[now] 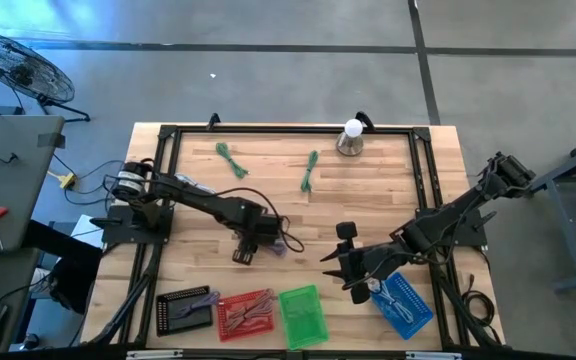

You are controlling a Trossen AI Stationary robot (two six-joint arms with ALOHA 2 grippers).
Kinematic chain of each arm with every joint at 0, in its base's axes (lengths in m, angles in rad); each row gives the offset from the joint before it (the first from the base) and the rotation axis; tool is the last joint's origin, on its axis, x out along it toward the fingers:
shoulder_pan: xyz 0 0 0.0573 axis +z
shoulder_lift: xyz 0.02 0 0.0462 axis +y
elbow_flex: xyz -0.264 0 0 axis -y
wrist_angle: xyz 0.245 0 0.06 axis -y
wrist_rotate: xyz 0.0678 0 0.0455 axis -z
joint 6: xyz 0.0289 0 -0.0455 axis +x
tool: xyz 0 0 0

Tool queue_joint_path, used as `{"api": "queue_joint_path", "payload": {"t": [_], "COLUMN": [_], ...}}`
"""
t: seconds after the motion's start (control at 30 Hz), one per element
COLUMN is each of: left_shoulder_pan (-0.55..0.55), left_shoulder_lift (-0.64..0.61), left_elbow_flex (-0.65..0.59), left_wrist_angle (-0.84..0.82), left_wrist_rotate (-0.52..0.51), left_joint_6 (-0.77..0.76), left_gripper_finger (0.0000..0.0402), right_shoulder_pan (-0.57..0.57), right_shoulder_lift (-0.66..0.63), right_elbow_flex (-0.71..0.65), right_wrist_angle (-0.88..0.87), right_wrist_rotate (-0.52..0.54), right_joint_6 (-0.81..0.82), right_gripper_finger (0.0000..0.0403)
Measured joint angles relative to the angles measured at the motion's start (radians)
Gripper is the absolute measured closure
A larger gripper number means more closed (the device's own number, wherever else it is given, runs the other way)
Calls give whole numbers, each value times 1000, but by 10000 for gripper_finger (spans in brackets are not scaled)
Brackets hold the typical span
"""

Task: Pick & Place USB Port
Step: Put the purple USB charger into the black bin

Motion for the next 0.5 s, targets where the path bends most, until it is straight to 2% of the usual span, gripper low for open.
{"api": "queue_joint_path", "payload": {"t": [0.1, 0.23, 0.27, 0.4, 0.5], "left_shoulder_pan": [-1, -1, 0, -11, -32], "left_shoulder_lift": [-6, -6, -6, -3, 1], "left_elbow_flex": [-27, -29, -29, -12, 37], "left_wrist_angle": [33, 32, 31, 2, -108], "left_wrist_rotate": [-38, -37, -27, -30, -36], "left_joint_6": [-49, -99, -109, -187, -270], "left_gripper_finger": [269, 367, 381, 387, 393], "right_shoulder_pan": [0, 0, 0, 0, 0], "right_shoulder_lift": [0, 0, 0, 0, 0], "right_elbow_flex": [0, 0, 0, 0, 0], "right_wrist_angle": [0, 0, 1, 17, 29], "right_wrist_rotate": [0, 1, 6, 15, 15], "right_joint_6": [1, 0, -1, -20, -40], "right_gripper_finger": [277, 277, 277, 277, 277]}}
